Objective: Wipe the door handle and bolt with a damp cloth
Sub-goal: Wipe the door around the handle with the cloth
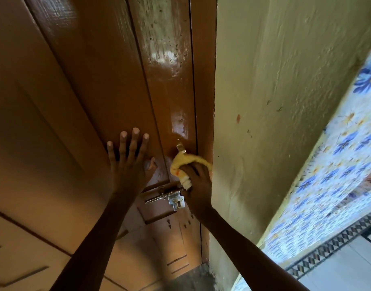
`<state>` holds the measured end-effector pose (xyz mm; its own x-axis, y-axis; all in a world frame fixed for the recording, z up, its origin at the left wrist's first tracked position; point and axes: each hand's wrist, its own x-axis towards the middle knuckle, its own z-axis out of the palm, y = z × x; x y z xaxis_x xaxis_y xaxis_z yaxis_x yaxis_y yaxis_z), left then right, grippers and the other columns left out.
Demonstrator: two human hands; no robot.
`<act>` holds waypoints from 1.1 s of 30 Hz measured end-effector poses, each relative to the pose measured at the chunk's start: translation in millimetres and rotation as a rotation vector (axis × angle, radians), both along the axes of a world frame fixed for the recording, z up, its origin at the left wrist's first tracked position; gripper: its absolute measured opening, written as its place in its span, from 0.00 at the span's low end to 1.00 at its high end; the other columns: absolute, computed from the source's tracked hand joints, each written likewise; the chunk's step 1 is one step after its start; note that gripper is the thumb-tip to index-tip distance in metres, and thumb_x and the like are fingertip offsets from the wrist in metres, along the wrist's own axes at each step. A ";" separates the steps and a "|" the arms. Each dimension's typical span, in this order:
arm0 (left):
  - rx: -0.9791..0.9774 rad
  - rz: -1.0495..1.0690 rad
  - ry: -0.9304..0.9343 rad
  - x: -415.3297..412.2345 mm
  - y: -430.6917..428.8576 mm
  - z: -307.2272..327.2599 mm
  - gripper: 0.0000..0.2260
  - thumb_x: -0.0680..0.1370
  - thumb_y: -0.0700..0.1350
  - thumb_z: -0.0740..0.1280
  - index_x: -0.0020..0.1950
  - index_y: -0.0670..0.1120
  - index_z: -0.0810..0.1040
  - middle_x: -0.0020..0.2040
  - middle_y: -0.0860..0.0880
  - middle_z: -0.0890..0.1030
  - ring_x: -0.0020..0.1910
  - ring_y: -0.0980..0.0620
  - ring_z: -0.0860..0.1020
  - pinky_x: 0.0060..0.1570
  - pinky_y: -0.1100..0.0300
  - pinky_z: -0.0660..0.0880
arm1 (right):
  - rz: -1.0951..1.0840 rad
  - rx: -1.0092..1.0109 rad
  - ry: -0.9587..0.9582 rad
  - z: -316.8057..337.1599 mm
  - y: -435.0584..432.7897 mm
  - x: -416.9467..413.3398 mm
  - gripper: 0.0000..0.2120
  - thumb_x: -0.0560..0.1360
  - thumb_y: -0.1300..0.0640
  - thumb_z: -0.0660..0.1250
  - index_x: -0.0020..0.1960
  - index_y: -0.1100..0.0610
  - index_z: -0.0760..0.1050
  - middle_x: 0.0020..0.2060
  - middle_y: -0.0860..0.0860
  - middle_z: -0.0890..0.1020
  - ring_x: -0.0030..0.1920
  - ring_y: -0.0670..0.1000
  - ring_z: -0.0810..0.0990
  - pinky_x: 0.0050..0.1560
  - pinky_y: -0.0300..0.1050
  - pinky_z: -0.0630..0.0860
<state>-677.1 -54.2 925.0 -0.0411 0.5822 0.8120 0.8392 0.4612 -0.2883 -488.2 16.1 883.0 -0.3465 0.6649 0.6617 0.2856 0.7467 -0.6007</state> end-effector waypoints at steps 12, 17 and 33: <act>0.007 -0.006 0.000 -1.4 1.2 -0.8 0.34 0.81 0.62 0.57 0.81 0.49 0.51 0.81 0.47 0.40 0.80 0.43 0.40 0.76 0.38 0.40 | 0.016 -0.087 0.020 -15.4 -5.4 6.9 0.30 0.63 0.70 0.73 0.60 0.49 0.73 0.57 0.54 0.81 0.57 0.57 0.79 0.57 0.54 0.79; -0.008 0.019 -0.001 0.3 0.6 -1.1 0.33 0.81 0.61 0.56 0.81 0.49 0.51 0.81 0.47 0.41 0.80 0.43 0.40 0.76 0.38 0.40 | 0.104 -0.212 0.210 -3.6 -2.9 11.3 0.19 0.70 0.67 0.70 0.59 0.54 0.77 0.57 0.55 0.81 0.58 0.57 0.79 0.58 0.57 0.77; -0.005 0.012 0.004 -1.4 2.3 -2.0 0.32 0.82 0.62 0.53 0.81 0.50 0.49 0.81 0.47 0.40 0.80 0.43 0.41 0.76 0.38 0.41 | 0.307 -1.136 0.362 59.0 25.3 56.5 0.10 0.71 0.64 0.72 0.51 0.56 0.79 0.52 0.59 0.83 0.54 0.60 0.82 0.54 0.54 0.79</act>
<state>-678.5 -51.9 923.0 -0.0451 0.5856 0.8093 0.8324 0.4700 -0.2937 -431.7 41.4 942.0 -0.5069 0.8491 -0.1486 -0.1274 -0.2443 -0.9613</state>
